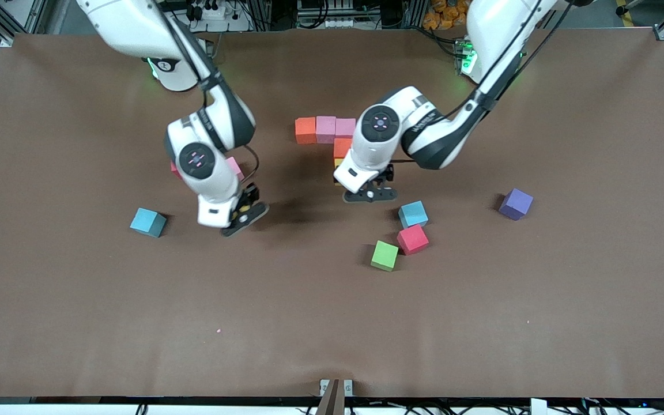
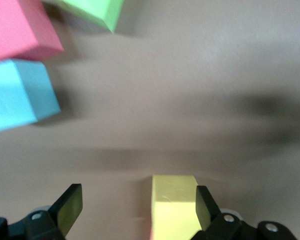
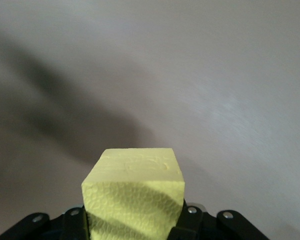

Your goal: Form number 2 with 11 blocks

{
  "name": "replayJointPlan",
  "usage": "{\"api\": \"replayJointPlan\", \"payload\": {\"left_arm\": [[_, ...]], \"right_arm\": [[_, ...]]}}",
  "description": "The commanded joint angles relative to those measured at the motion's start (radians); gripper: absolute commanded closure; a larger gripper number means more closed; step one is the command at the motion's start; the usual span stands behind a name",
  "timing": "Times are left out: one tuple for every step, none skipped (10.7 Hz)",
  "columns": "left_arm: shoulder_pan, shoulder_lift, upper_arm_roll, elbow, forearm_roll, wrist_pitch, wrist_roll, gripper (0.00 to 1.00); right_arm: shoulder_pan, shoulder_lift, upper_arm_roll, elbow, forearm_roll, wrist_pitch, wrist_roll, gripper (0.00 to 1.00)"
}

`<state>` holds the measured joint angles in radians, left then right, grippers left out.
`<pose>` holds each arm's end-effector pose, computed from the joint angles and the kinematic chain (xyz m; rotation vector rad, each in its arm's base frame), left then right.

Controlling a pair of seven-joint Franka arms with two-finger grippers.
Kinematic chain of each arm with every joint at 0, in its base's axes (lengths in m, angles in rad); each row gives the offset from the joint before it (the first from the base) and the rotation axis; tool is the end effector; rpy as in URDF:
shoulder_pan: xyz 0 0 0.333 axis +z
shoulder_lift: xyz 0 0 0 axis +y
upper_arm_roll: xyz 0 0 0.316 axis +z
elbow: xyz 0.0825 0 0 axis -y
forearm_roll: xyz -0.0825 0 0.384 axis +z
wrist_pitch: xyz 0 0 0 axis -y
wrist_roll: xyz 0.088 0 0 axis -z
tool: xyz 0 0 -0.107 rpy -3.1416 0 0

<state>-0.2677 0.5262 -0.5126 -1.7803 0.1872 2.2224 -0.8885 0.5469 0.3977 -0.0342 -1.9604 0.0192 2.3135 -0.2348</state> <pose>0.4875 -0.4339 0.2920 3.0765 0.0769 -0.1249 0.5319 0.3007 0.2679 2.9250 1.1287 -0.0689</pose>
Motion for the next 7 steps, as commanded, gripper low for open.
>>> {"api": "replayJointPlan", "payload": {"left_arm": [[0.06,-0.028,-0.003,-0.017,0.018,-0.01,0.066,0.0],[0.096,-0.028,-0.003,-0.021,0.018,-0.013,0.11,0.0],[0.126,-0.029,-0.003,-0.019,0.018,-0.033,0.165,0.0],[0.168,-0.034,-0.003,-0.019,0.017,-0.074,0.216,0.0],[0.209,-0.034,-0.004,-0.018,0.018,-0.089,0.235,0.0],[0.231,-0.023,-0.003,-0.017,0.018,-0.089,0.246,0.0],[0.246,-0.003,-0.003,-0.014,0.018,-0.087,0.246,0.0]], "right_arm": [[0.053,-0.034,-0.003,-0.011,-0.007,-0.016,-0.172,0.59],[0.073,-0.033,-0.004,-0.008,-0.007,-0.014,-0.243,0.59],[0.088,-0.025,-0.003,0.007,-0.007,-0.014,-0.317,0.59],[0.106,-0.022,-0.004,0.009,-0.007,-0.014,-0.383,0.59],[0.126,-0.02,-0.003,0.009,-0.007,-0.01,-0.423,0.59],[0.158,-0.02,-0.004,0.014,-0.007,-0.006,-0.457,0.58],[0.191,-0.011,-0.004,0.026,-0.013,-0.005,-0.465,0.57]]}}
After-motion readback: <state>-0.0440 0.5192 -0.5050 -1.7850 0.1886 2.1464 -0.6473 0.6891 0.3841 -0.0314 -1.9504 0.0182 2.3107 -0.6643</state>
